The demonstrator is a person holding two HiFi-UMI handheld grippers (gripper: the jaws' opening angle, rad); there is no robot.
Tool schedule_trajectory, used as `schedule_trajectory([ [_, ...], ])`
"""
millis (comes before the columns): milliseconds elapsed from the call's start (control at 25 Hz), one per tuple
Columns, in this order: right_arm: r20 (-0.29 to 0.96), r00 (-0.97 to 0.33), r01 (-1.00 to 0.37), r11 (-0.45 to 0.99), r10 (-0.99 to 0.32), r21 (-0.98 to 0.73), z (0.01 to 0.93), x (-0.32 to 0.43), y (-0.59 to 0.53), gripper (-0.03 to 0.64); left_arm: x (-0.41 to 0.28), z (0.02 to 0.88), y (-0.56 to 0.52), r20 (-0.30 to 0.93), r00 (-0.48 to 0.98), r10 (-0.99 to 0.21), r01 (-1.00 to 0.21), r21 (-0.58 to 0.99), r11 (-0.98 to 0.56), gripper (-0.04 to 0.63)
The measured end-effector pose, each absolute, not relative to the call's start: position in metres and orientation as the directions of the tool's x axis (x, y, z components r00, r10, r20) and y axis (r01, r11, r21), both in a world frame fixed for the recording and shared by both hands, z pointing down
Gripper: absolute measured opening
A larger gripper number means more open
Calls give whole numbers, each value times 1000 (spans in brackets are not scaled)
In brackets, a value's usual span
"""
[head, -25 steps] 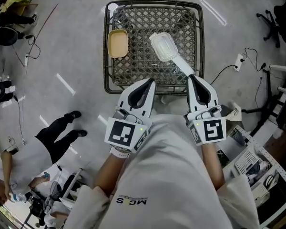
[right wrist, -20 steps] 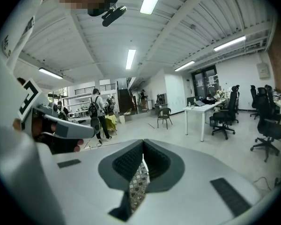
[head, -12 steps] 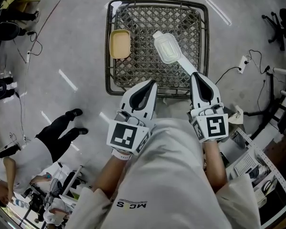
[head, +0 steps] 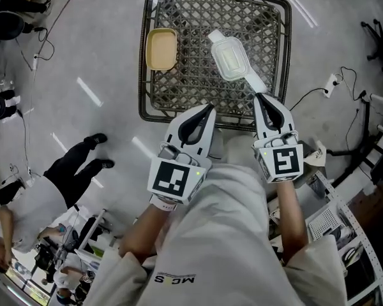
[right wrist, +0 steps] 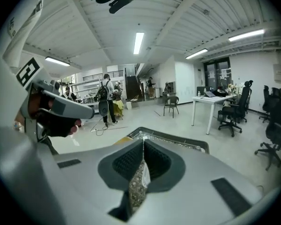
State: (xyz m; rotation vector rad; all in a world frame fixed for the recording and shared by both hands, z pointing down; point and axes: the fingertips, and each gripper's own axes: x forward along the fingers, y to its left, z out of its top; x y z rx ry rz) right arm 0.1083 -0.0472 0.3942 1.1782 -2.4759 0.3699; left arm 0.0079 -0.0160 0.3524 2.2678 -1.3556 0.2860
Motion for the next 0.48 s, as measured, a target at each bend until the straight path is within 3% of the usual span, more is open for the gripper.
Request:
schedule_trajectory([
  [480,530,-653,-666,743,-541,-62,469,95,-76,21,7,412,-32,469,461,-754,-881,342,-326,25],
])
